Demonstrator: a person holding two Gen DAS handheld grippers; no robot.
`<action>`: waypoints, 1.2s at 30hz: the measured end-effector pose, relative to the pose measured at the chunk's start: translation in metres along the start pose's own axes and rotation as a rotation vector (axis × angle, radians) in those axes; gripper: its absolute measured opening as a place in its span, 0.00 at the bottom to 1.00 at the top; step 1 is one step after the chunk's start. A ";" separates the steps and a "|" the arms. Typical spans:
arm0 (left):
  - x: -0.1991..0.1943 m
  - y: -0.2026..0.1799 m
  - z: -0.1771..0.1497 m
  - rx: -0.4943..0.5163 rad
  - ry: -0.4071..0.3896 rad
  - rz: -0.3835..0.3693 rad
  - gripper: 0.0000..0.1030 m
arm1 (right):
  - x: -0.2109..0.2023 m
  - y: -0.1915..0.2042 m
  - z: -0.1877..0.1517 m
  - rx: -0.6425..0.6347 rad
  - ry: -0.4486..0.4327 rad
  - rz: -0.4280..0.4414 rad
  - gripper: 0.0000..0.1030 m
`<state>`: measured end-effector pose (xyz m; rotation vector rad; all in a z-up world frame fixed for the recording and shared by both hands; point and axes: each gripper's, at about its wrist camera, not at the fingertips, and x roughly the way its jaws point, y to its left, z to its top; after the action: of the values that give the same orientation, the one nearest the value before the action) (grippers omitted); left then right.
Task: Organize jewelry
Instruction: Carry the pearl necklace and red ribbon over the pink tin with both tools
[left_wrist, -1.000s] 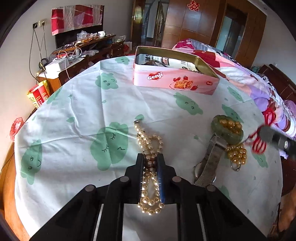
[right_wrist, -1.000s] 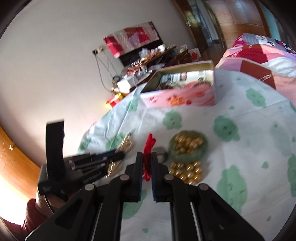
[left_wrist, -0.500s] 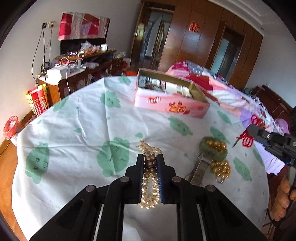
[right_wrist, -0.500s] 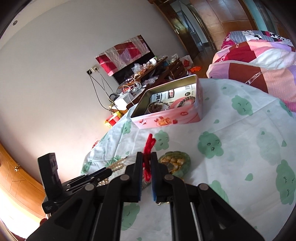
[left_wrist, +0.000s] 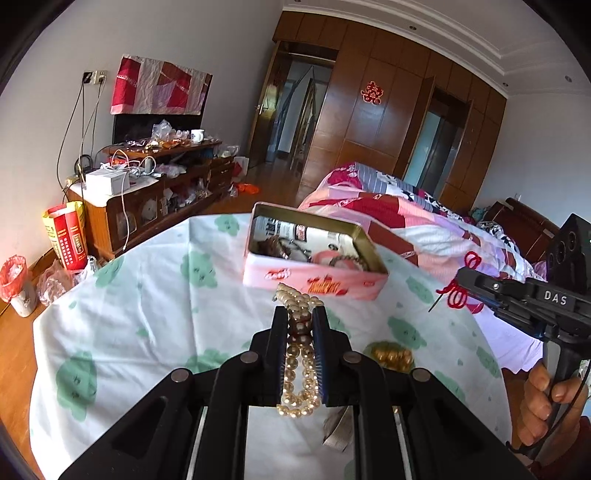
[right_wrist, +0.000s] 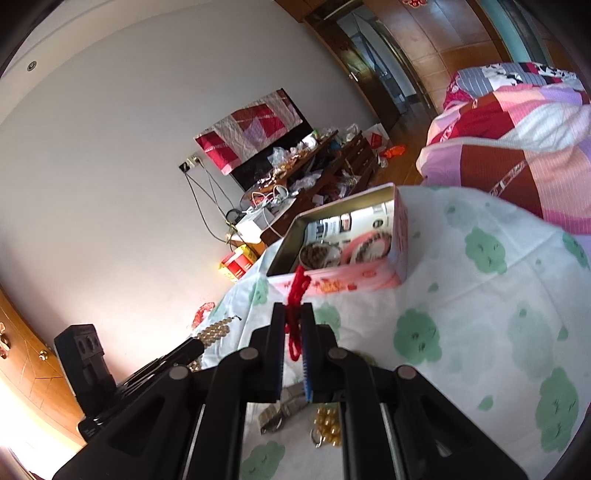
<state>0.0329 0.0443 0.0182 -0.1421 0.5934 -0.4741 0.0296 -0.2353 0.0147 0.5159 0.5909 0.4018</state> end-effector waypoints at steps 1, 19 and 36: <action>0.003 -0.001 0.003 0.001 -0.004 -0.003 0.12 | 0.002 0.001 0.003 -0.010 -0.006 -0.009 0.11; 0.090 -0.010 0.067 0.026 -0.059 -0.037 0.12 | 0.067 -0.040 0.074 0.010 -0.049 -0.067 0.11; 0.192 -0.020 0.078 0.111 0.084 -0.007 0.12 | 0.155 -0.088 0.092 0.021 0.062 -0.150 0.12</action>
<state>0.2086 -0.0641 -0.0095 -0.0188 0.6472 -0.5205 0.2228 -0.2606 -0.0346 0.4773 0.6891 0.2704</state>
